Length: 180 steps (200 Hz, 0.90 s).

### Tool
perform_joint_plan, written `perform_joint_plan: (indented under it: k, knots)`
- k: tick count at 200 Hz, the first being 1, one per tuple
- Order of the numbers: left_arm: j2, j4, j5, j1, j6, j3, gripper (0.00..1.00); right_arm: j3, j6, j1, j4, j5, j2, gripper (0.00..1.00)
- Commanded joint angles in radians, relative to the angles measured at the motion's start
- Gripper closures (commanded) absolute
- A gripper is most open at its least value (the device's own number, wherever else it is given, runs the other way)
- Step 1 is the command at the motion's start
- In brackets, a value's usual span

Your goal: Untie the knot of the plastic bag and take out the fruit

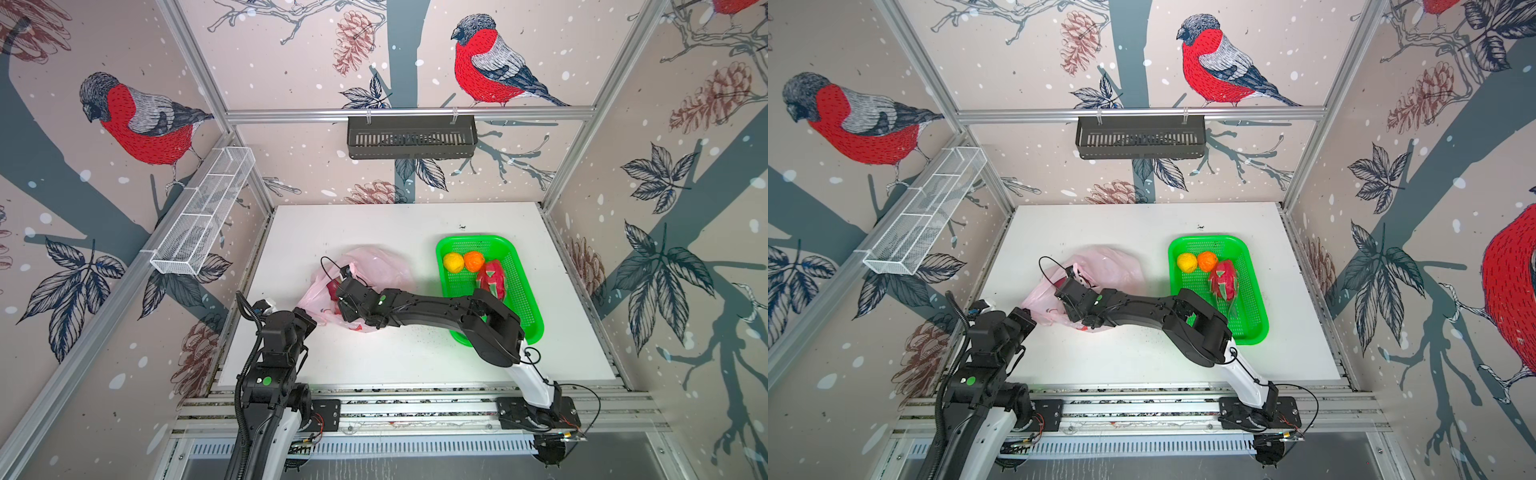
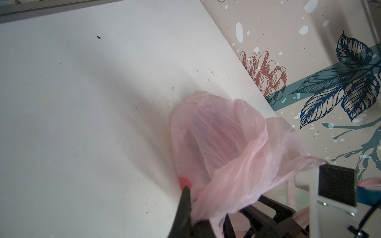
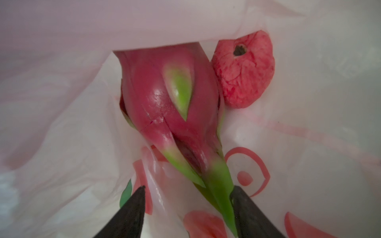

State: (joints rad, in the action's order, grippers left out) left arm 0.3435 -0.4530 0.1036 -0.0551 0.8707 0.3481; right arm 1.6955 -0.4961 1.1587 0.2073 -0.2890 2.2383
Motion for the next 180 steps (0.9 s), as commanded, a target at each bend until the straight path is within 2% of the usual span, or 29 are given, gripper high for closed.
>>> perform_joint_plan:
  k: [1,60,84,124,180]
  knots:
    - [0.001,0.034,-0.018,0.004,-0.015,-0.009,1.0,0.02,0.027,-0.013,0.004,-0.021,0.022,0.27]
    - [0.017,0.067,-0.047,0.004,-0.016,-0.024,1.0,0.097,0.051,-0.048,0.017,0.059,0.093,0.26]
    - [0.027,0.085,-0.051,0.005,-0.021,-0.027,1.0,0.105,0.051,-0.054,0.012,0.101,0.101,0.35]
    - [0.047,0.126,-0.036,0.004,-0.026,-0.038,1.0,0.103,0.048,-0.053,0.026,0.137,0.089,0.54]
    - [0.098,0.229,0.019,0.004,-0.035,-0.06,1.0,0.011,0.045,-0.033,0.029,0.128,-0.003,0.77]
